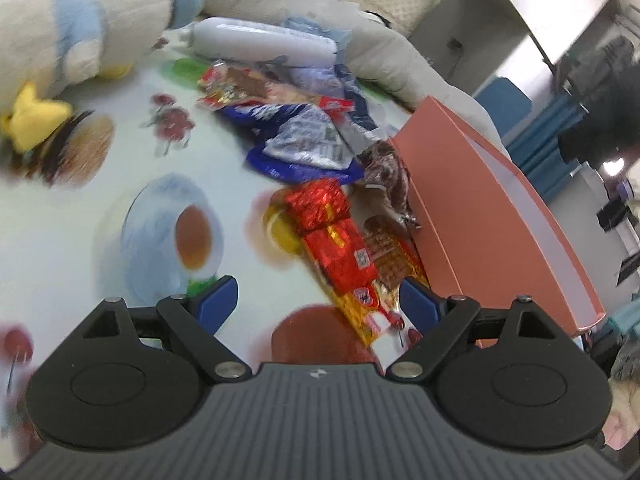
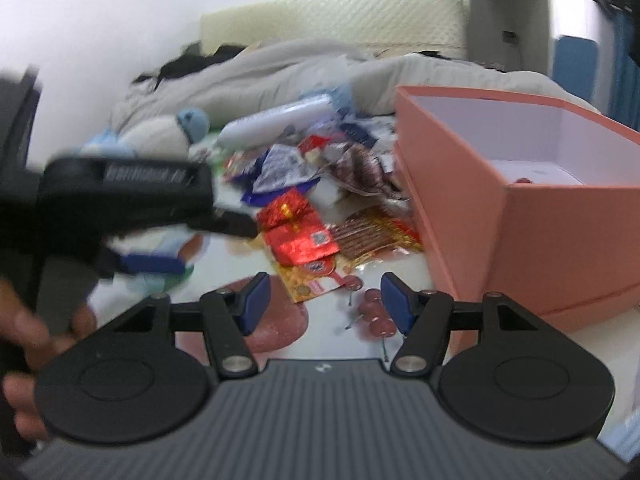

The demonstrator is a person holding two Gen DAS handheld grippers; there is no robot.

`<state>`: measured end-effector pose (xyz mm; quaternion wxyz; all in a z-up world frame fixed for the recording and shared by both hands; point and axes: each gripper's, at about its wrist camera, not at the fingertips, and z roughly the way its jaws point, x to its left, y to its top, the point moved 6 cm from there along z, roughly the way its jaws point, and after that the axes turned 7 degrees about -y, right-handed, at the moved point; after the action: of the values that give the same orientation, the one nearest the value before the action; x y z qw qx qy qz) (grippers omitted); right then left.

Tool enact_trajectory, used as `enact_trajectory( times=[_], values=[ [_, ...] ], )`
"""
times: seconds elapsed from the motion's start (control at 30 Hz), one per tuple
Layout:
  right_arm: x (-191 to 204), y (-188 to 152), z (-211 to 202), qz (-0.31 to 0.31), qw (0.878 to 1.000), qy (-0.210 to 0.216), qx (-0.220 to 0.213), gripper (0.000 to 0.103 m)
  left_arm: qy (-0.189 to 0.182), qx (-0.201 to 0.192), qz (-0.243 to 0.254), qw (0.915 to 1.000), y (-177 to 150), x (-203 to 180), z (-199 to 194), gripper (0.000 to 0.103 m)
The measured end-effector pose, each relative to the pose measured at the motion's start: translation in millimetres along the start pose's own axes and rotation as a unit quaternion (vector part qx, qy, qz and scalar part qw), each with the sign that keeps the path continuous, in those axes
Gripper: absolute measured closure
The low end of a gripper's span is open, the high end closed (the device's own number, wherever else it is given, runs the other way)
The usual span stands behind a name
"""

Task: Organize snacks
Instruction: 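Grasp the red foil-wrapped candy with the left tool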

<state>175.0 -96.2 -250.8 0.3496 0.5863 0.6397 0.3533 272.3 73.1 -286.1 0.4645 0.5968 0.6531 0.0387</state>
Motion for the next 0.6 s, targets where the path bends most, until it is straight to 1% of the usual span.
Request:
enact_trajectory(
  times=[0.07, 0.17, 0.23, 0.33, 0.47, 0.57, 0.6],
  values=[
    [5, -2, 7, -0.027, 1.0, 0.004, 0.01, 0.04, -0.002, 0.004, 0.012, 0.9999, 9, 0, 10, 0.013],
    [12, -7, 21, -0.076, 0.997, -0.007, 0.033, 0.041, -0.002, 0.01, 0.016, 0.9998, 20, 4, 25, 0.014],
    [13, -8, 28, -0.086, 0.995, -0.007, 0.04, 0.048, -0.007, 0.012, 0.011, 0.9998, 26, 9, 34, 0.014],
    [15, -5, 35, -0.093, 0.995, -0.003, 0.038, 0.049, -0.006, 0.015, 0.014, 0.9998, 33, 14, 49, 0.014],
    [25, 0, 41, -0.119, 0.992, 0.011, 0.029, 0.049, -0.018, 0.017, 0.013, 0.9996, 44, 15, 65, 0.024],
    [33, 2, 48, -0.142, 0.989, 0.014, 0.028, 0.049, -0.018, 0.019, 0.022, 0.9994, 49, 13, 74, 0.025],
    [33, 3, 49, -0.141, 0.989, 0.017, 0.029, 0.05, -0.016, 0.018, 0.025, 0.9994, 51, 13, 77, 0.026]
  ],
)
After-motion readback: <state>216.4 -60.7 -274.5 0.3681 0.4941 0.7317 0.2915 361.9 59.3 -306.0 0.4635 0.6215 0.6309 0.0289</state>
